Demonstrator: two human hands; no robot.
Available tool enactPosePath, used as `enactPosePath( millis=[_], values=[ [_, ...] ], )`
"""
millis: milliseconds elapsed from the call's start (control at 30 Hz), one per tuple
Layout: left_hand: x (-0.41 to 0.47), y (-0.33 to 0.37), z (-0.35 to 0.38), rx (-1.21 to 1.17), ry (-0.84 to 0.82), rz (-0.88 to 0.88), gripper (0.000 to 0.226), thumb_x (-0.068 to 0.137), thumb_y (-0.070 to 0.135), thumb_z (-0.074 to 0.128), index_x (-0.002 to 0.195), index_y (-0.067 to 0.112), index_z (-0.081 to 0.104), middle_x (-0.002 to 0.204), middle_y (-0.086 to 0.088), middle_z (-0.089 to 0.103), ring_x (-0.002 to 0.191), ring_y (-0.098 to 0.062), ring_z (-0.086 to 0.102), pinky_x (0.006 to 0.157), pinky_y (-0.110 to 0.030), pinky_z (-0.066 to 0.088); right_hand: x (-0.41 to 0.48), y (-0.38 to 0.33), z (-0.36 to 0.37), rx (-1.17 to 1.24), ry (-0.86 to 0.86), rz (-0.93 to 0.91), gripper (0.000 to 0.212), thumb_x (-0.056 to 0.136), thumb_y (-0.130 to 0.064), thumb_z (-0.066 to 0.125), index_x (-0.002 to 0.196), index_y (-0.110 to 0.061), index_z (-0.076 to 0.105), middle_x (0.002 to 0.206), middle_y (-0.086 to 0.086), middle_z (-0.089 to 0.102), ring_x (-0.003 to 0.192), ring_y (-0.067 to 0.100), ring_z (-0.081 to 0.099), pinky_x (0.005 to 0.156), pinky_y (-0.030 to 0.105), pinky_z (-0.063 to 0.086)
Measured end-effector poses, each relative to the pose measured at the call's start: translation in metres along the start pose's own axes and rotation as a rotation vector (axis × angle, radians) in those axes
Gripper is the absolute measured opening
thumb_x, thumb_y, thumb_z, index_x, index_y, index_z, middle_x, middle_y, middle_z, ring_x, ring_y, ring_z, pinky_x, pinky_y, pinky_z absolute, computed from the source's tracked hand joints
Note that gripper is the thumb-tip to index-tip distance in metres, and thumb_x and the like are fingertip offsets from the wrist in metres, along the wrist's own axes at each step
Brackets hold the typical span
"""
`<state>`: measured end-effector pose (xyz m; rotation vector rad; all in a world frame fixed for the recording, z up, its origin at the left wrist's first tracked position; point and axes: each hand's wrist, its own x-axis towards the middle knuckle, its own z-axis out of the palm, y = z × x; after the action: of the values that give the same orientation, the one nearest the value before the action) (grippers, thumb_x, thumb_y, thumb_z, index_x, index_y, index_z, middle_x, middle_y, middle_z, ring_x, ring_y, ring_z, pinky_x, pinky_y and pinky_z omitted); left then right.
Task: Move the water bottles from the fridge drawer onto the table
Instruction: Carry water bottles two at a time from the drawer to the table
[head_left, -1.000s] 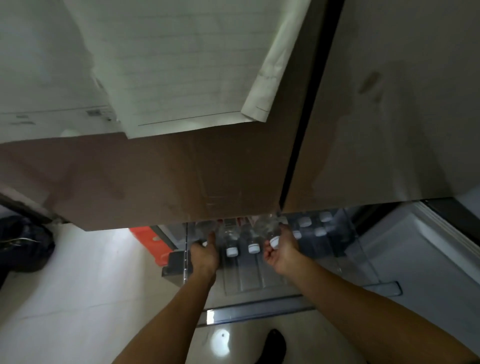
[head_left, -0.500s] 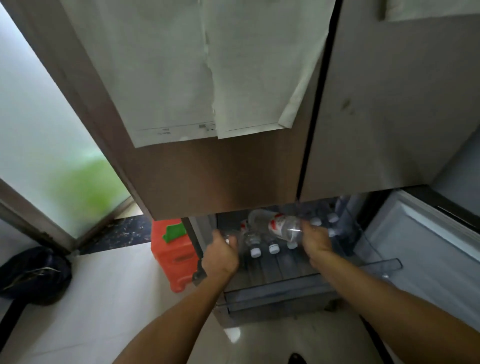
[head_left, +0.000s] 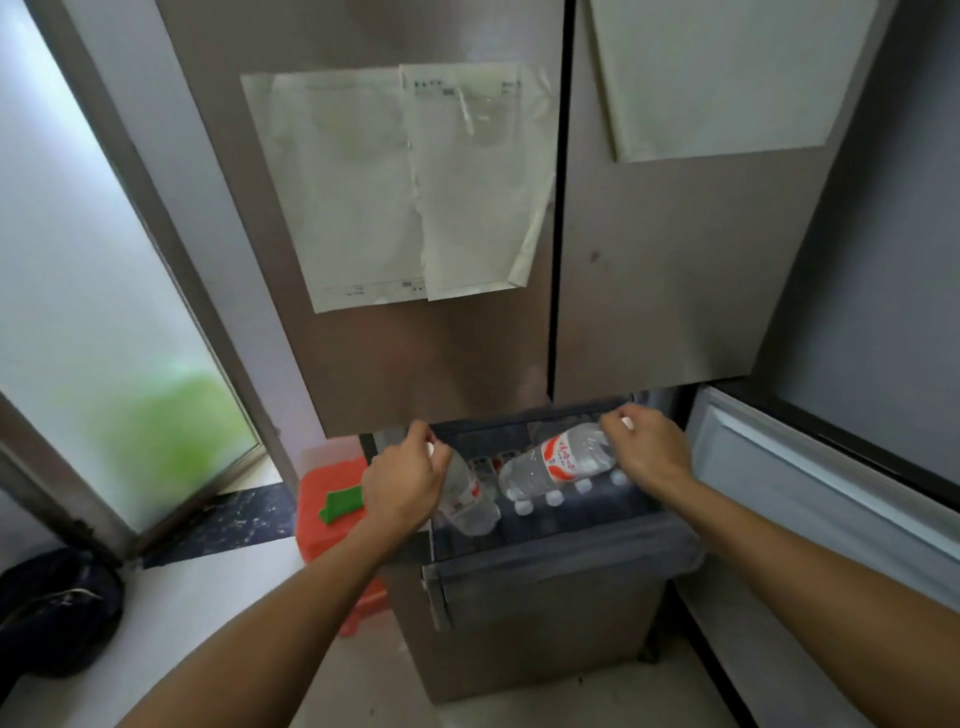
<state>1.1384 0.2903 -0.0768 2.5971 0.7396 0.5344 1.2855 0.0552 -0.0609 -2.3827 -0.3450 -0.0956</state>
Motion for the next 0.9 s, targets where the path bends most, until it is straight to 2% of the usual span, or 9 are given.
enactPosePath(
  millis=[100, 200, 300, 467, 533, 567, 667, 800, 900],
  values=[
    [-0.025, 0.02, -0.038, 0.045, 0.1, 0.049, 0.021, 0.096, 0.043, 0.038, 0.092, 0.023, 0.043, 0.074, 0.001, 0.055, 0.057, -0.01, 0.049, 0.047, -0.022, 0.034, -0.005, -0.018, -0.022, -0.012, 0.037, -0.172, 0.024, 0.093, -0.037, 0.051, 0.081, -0.018, 0.06, 0.078, 0.003, 0.061, 0.067, 0.016, 0.053, 0.054, 0.025, 0.037],
    [-0.061, 0.035, -0.076, 0.117, 0.253, 0.053, 0.023, 0.095, 0.041, 0.041, 0.09, 0.019, 0.047, 0.07, -0.002, 0.053, 0.054, -0.011, 0.044, 0.045, -0.021, 0.023, -0.017, -0.036, -0.037, 0.047, 0.027, -0.328, 0.028, 0.087, -0.046, 0.05, 0.075, -0.021, 0.057, 0.073, 0.001, 0.063, 0.066, 0.018, 0.058, 0.059, 0.036, 0.052],
    [-0.103, 0.032, -0.103, 0.213, 0.358, 0.013, 0.044, 0.086, 0.053, 0.028, 0.089, 0.016, 0.051, 0.064, -0.011, 0.056, 0.056, -0.03, 0.05, 0.049, -0.029, 0.028, -0.044, -0.055, -0.042, 0.062, -0.034, -0.501, 0.034, 0.08, -0.051, 0.043, 0.074, -0.021, 0.057, 0.068, 0.001, 0.061, 0.063, 0.019, 0.058, 0.056, 0.034, 0.05],
    [-0.202, 0.009, -0.124, 0.399, 0.354, -0.142, 0.049, 0.085, 0.053, 0.023, 0.087, 0.017, 0.056, 0.064, -0.015, 0.065, 0.059, -0.036, 0.061, 0.054, -0.034, 0.045, -0.122, -0.075, -0.015, -0.064, -0.189, -0.789, 0.039, 0.081, -0.05, 0.039, 0.075, -0.018, 0.059, 0.065, 0.003, 0.06, 0.057, 0.021, 0.054, 0.052, 0.025, 0.032],
    [-0.25, -0.005, -0.133, 0.474, 0.295, -0.222, 0.055, 0.085, 0.055, 0.017, 0.09, 0.017, 0.057, 0.066, -0.013, 0.066, 0.06, -0.035, 0.061, 0.054, -0.033, 0.045, -0.161, -0.08, 0.004, -0.068, -0.284, -0.907, 0.039, 0.084, -0.054, 0.038, 0.071, -0.02, 0.053, 0.06, -0.001, 0.056, 0.051, 0.017, 0.051, 0.048, 0.021, 0.032],
    [-0.274, -0.013, -0.138, 0.502, 0.267, -0.267, 0.057, 0.085, 0.056, 0.016, 0.092, 0.018, 0.057, 0.069, -0.01, 0.067, 0.061, -0.032, 0.061, 0.055, -0.034, 0.047, -0.182, -0.083, 0.014, -0.064, -0.324, -0.973, 0.039, 0.085, -0.056, 0.038, 0.07, -0.022, 0.05, 0.059, -0.002, 0.055, 0.049, 0.016, 0.051, 0.048, 0.022, 0.038],
    [-0.348, -0.038, -0.162, 0.536, 0.24, -0.402, 0.044, 0.094, 0.053, 0.029, 0.095, 0.019, 0.057, 0.074, -0.006, 0.067, 0.061, -0.025, 0.06, 0.057, -0.035, 0.052, -0.244, -0.1, 0.035, -0.064, -0.396, -1.148, 0.043, 0.085, -0.058, 0.037, 0.076, -0.021, 0.058, 0.068, 0.0, 0.062, 0.054, 0.016, 0.054, 0.057, 0.029, 0.051],
    [-0.455, -0.067, -0.201, 0.597, 0.267, -0.552, 0.049, 0.091, 0.056, 0.025, 0.093, 0.018, 0.056, 0.069, -0.004, 0.064, 0.057, -0.022, 0.057, 0.056, -0.034, 0.051, -0.336, -0.137, 0.044, -0.03, -0.435, -1.342, 0.05, 0.083, -0.055, 0.035, 0.089, -0.017, 0.067, 0.074, 0.008, 0.07, 0.062, 0.025, 0.062, 0.058, 0.032, 0.049],
    [-0.54, -0.085, -0.234, 0.637, 0.3, -0.665, 0.035, 0.097, 0.046, 0.034, 0.096, 0.017, 0.054, 0.063, 0.0, 0.055, 0.056, -0.02, 0.053, 0.053, -0.029, 0.041, -0.415, -0.17, 0.048, 0.013, -0.469, -1.471, 0.063, 0.078, -0.06, 0.021, 0.091, -0.017, 0.066, 0.077, 0.009, 0.07, 0.065, 0.027, 0.061, 0.056, 0.028, 0.035]
  ],
)
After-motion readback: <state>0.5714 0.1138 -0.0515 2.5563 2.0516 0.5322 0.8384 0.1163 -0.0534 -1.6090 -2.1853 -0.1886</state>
